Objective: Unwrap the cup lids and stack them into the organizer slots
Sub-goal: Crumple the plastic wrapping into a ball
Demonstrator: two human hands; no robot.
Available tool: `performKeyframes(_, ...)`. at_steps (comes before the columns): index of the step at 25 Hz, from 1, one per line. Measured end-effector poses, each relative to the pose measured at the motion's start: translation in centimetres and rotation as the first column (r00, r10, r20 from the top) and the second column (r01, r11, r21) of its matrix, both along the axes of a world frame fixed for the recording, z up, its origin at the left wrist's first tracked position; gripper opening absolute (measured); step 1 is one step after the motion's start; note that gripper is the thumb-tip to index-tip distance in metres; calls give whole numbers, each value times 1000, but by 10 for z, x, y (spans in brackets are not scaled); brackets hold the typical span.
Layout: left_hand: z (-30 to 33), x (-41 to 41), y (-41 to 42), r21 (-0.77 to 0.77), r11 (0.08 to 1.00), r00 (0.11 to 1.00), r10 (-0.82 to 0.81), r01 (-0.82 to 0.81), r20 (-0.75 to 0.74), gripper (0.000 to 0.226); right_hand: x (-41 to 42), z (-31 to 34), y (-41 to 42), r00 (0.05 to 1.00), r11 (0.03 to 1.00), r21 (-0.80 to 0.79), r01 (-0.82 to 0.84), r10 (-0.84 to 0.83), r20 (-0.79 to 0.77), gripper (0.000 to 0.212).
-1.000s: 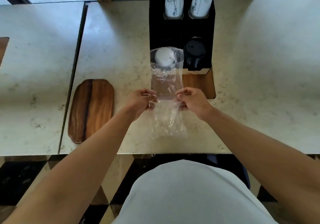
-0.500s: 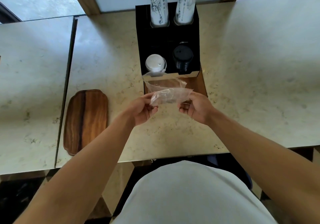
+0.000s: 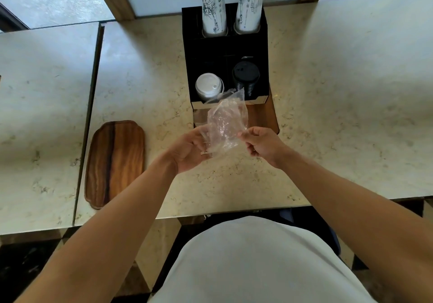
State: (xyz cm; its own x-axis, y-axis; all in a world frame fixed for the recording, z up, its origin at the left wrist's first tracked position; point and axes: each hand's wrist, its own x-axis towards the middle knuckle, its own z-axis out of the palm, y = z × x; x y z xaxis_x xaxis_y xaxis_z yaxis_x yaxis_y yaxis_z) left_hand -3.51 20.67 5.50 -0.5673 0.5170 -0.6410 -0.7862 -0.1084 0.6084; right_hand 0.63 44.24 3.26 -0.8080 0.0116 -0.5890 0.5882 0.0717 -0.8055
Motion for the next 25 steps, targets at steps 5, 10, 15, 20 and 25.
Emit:
performKeyframes(5,-6,-4,6,-15,999,984,-44,41,-172,55,-1,1,-7,998,975,218,-47,56,-37,31)
performKeyframes(10,1,-4,16,-174,972,968,118,-159,-223,35,-3,9,-8,979,975,118,-190,197,-47,36)
performKeyframes(15,-2,-5,13,-247,967,979,9,-60,-203,38,-7,11,-7,993,978,-176,-114,111,-27,53)
performKeyframes(20,-3,-4,14,-224,974,988,-12,-22,-151,29,-13,3,-11,999,995,-103,-8,4,-36,38)
performKeyframes(25,-3,-6,18,-256,964,990,39,-74,-138,30,-18,5,-16,994,998,-58,33,-39,-106,11)
